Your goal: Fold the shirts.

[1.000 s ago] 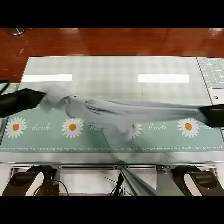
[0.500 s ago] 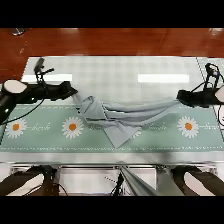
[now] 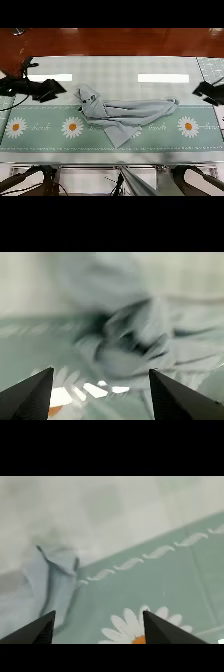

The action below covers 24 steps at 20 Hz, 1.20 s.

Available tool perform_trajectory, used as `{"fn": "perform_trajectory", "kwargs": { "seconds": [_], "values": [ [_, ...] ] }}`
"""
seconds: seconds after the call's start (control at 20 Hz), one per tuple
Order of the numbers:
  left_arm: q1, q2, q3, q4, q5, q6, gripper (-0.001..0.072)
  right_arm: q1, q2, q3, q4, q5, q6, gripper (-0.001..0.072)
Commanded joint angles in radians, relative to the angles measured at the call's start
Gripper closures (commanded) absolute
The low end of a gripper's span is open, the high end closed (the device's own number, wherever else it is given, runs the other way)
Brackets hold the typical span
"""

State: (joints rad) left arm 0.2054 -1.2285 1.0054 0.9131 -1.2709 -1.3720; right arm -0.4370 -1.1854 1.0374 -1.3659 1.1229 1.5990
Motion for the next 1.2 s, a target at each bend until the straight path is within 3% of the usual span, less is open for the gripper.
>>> {"fn": "perform_trajectory", "kwargs": {
  "seconds": [0.0, 0.2, 0.3, 0.4, 0.7, 1.0, 1.05, 1.1, 1.15],
  "values": [
    [0.084, 0.090, -0.188, 0.000, -0.119, -0.002, 0.0000, -0.158, 0.042, -0.152, 0.035, 0.058, -0.046, 0.0093],
    [-0.067, 0.149, -0.511, -0.289, 0.089, 0.071, 0.0001, -0.142, 0.094, -0.397, 0.347, -0.084, -0.202, 0.0094],
    [-0.192, 0.129, -0.567, -0.413, 0.245, 0.134, 0.0001, -0.101, 0.094, -0.426, 0.400, -0.109, -0.227, 0.0094],
    [-0.322, 0.089, -0.563, -0.474, 0.357, 0.134, 0.0001, -0.052, 0.094, -0.426, 0.399, -0.124, -0.227, 0.0094],
    [-0.538, -0.023, -0.484, -0.526, 0.583, 0.156, 0.0002, 0.000, 0.094, -0.426, 0.400, -0.137, -0.224, 0.0094],
    [-0.613, -0.100, -0.420, -0.532, 0.605, 0.156, 0.0007, 0.000, 0.094, -0.426, 0.400, -0.154, -0.224, 0.0094],
    [-0.618, -0.112, -0.410, -0.530, 0.597, 0.156, 0.0054, 0.000, 0.094, -0.426, 0.400, -0.161, -0.224, 0.0094],
    [-0.617, -0.116, -0.398, -0.529, 0.574, 0.157, 0.0398, 0.000, 0.094, -0.426, 0.400, -0.167, -0.223, 0.0094],
    [-0.612, -0.115, -0.389, -0.529, 0.552, 0.179, 0.0695, 0.000, 0.094, -0.426, 0.401, -0.174, -0.222, 0.0094]
  ]
}}
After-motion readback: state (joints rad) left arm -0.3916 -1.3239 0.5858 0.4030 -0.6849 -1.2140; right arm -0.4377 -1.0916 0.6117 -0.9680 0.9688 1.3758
